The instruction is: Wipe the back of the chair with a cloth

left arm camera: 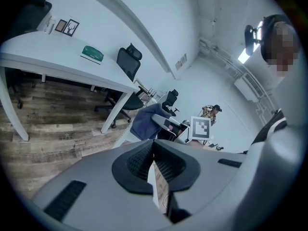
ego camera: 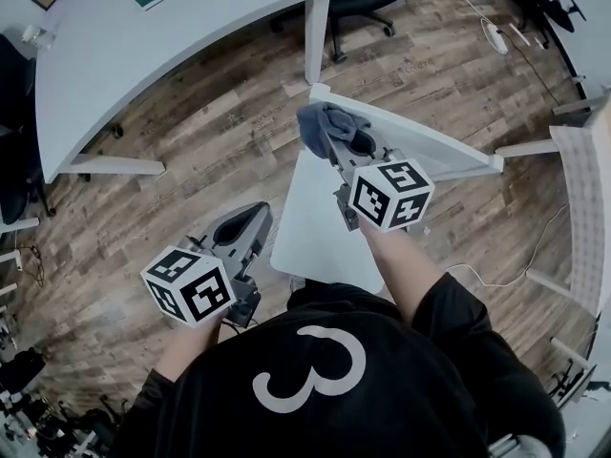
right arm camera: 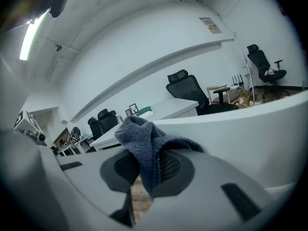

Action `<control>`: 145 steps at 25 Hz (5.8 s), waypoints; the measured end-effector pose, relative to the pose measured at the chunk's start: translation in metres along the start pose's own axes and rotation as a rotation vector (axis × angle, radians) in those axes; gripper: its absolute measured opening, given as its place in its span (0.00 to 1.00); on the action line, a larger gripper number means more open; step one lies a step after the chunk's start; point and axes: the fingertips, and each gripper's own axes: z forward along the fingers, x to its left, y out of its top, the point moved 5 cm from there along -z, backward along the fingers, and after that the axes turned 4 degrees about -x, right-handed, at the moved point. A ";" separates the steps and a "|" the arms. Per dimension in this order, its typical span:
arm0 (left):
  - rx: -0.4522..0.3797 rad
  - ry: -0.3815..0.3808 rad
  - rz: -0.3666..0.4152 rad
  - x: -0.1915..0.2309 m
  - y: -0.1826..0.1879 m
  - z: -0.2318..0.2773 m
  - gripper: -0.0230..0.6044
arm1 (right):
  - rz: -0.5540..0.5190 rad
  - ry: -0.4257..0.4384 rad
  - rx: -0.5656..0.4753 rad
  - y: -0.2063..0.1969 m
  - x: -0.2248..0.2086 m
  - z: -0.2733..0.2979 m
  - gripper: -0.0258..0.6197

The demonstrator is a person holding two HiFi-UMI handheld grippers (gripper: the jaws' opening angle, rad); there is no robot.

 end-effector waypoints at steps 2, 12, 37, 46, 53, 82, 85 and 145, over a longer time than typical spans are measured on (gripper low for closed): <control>-0.005 0.011 -0.005 0.004 -0.001 -0.003 0.06 | -0.008 -0.014 -0.006 -0.001 -0.001 0.002 0.11; -0.010 0.026 -0.045 0.018 -0.006 -0.012 0.06 | 0.012 -0.046 -0.017 -0.002 -0.001 0.004 0.11; 0.037 -0.026 -0.004 -0.012 -0.022 -0.004 0.06 | 0.052 -0.190 -0.094 0.004 -0.038 -0.054 0.11; 0.076 -0.075 0.028 -0.034 -0.029 0.013 0.06 | 0.089 -0.274 -0.128 0.003 -0.068 -0.096 0.11; 0.117 -0.111 0.062 -0.049 -0.035 0.025 0.06 | 0.124 -0.358 -0.161 0.000 -0.096 -0.135 0.11; 0.156 -0.145 0.107 -0.066 -0.051 0.020 0.06 | 0.198 -0.532 -0.269 0.003 -0.148 -0.228 0.11; 0.144 -0.136 0.093 -0.060 -0.052 0.015 0.06 | 0.147 -0.501 -0.266 0.007 -0.134 -0.224 0.11; -0.004 0.094 -0.076 0.033 -0.048 -0.064 0.06 | 0.090 -0.188 -0.041 -0.050 -0.041 -0.012 0.11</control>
